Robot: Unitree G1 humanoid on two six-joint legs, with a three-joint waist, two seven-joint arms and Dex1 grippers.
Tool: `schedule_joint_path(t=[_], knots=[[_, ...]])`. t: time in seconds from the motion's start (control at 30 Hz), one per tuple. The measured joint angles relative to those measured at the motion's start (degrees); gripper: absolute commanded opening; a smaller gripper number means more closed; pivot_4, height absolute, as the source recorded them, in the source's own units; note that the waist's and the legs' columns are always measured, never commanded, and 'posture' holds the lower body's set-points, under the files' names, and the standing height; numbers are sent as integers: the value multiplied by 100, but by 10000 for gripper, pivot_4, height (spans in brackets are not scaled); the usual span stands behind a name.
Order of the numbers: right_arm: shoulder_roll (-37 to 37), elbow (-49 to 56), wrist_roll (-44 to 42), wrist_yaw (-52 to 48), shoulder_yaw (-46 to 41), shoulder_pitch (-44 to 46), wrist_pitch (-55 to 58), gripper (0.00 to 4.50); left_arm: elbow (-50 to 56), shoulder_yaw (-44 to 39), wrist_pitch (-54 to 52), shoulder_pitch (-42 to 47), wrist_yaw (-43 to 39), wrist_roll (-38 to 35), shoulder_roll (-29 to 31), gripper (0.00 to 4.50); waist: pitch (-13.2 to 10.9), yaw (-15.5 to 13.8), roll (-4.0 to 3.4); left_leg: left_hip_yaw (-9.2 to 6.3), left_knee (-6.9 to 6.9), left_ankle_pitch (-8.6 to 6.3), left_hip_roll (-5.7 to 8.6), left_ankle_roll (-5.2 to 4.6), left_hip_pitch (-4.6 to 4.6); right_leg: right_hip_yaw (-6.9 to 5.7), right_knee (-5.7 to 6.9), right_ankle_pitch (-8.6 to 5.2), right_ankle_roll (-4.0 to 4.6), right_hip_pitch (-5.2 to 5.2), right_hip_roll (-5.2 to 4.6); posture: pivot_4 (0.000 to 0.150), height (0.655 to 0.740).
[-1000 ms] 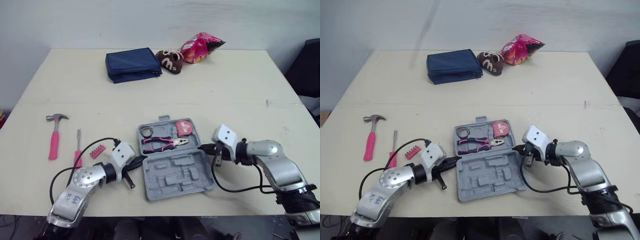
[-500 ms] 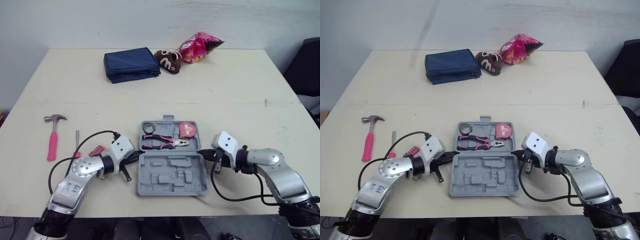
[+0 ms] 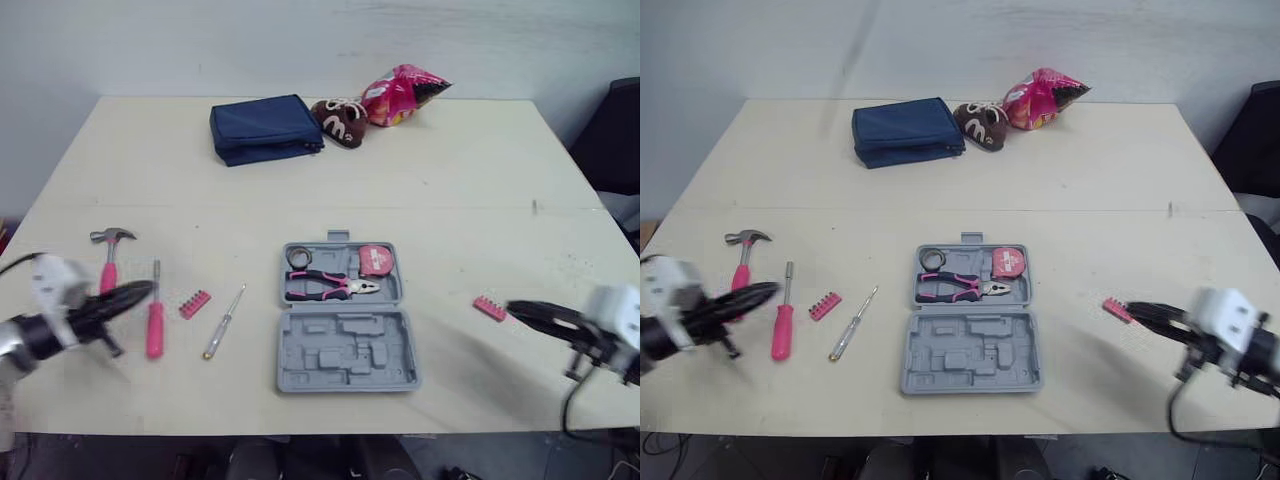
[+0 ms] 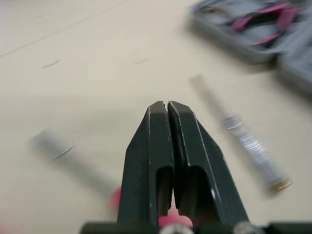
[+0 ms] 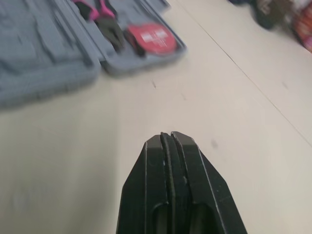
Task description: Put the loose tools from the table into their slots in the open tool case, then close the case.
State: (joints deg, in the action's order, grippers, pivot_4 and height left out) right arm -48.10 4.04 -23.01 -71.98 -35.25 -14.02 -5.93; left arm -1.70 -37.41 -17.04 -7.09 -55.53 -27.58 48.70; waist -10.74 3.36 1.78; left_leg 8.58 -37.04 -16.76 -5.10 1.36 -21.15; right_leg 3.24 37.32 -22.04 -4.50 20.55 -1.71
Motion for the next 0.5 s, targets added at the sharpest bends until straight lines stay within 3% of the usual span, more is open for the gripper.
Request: schedule_joint_path(t=[0.07,0.1,0.17,0.3,0.4,0.5], knots=[[-169,-655,-77,-178,-414,-165,-166,0,-939,-354,390,-20,-68,101,281,11171,-2,19,3,11,0,-5,3,-5,1,1,-1,0,0,2,-11,1500,7400],[-312,-1067,-125,-250,-688,-236,-184,5060,-1472,-595,558,-30,-58,149,456,16815,-5,29,8,15,4,-8,4,-6,2,0,-4,0,2,4,-17,1500,7400],[-446,-1525,-146,-307,-977,-254,-328,9854,-2057,-858,816,-75,-26,239,670,24003,-2,40,14,15,8,-17,3,-7,6,-3,-8,-1,6,2,-23,1500,7400],[-843,-2842,89,-322,-1332,-306,-1226,30068,-4100,-1403,1657,-365,309,552,1379,43810,-2,144,26,16,41,-38,10,-22,18,-13,-14,-14,30,3,-44,1500,7400],[-847,-3235,228,-229,-1228,-230,-1614,44475,-4688,-1441,1985,-316,351,559,1492,45000,-3,152,25,16,59,-33,18,-20,18,-18,-12,-15,30,9,-53,1500,7400],[-827,-3122,186,-209,-1077,-227,-1534,44475,-4800,-1437,2096,-281,276,525,1492,45000,-2,152,27,13,80,-13,21,-9,20,-20,-8,-14,28,14,-53,1500,7400]])
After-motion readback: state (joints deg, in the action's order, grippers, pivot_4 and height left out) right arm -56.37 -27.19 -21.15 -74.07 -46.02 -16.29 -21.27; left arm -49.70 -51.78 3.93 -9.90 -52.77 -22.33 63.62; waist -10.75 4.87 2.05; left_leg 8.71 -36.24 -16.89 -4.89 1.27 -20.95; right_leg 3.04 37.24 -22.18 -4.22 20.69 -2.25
